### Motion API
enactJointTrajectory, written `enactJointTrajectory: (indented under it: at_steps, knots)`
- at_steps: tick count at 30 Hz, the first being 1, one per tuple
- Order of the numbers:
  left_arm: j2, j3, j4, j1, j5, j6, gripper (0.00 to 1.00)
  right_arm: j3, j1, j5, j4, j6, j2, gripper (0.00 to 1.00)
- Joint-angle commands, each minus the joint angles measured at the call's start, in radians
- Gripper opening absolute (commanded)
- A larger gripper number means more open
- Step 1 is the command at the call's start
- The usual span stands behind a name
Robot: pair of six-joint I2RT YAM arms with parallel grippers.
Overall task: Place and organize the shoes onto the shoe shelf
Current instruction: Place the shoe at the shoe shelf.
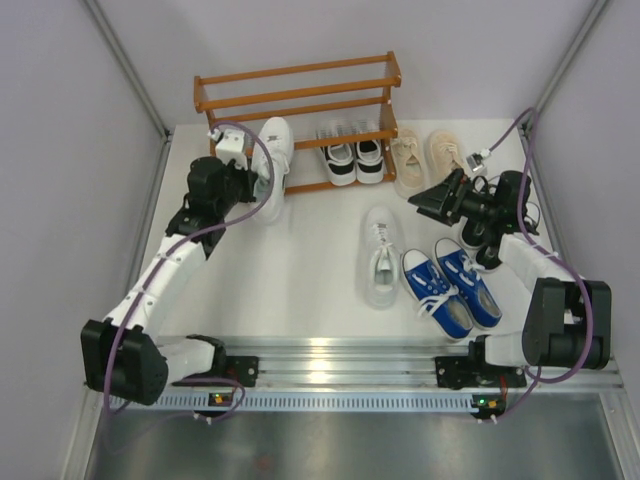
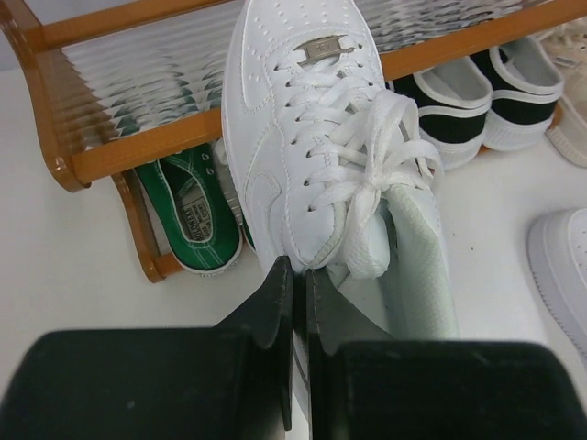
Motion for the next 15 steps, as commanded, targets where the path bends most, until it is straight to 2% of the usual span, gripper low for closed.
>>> enactJointTrajectory:
  at_steps: [1,8,15]
  knots:
    - [0.023,0.106,0.200,0.055,0.054,-0.033,0.00,0.037,-0.014,-0.023,0.069,0.010,-0.037,0.99]
    - [0.089,0.143,0.269,0.141,0.083,-0.064,0.00,0.037,-0.020,-0.028,0.072,0.013,-0.033,0.99]
    - [0.143,0.189,0.314,0.164,0.050,-0.067,0.00,0.039,-0.022,-0.029,0.073,0.010,-0.019,0.99]
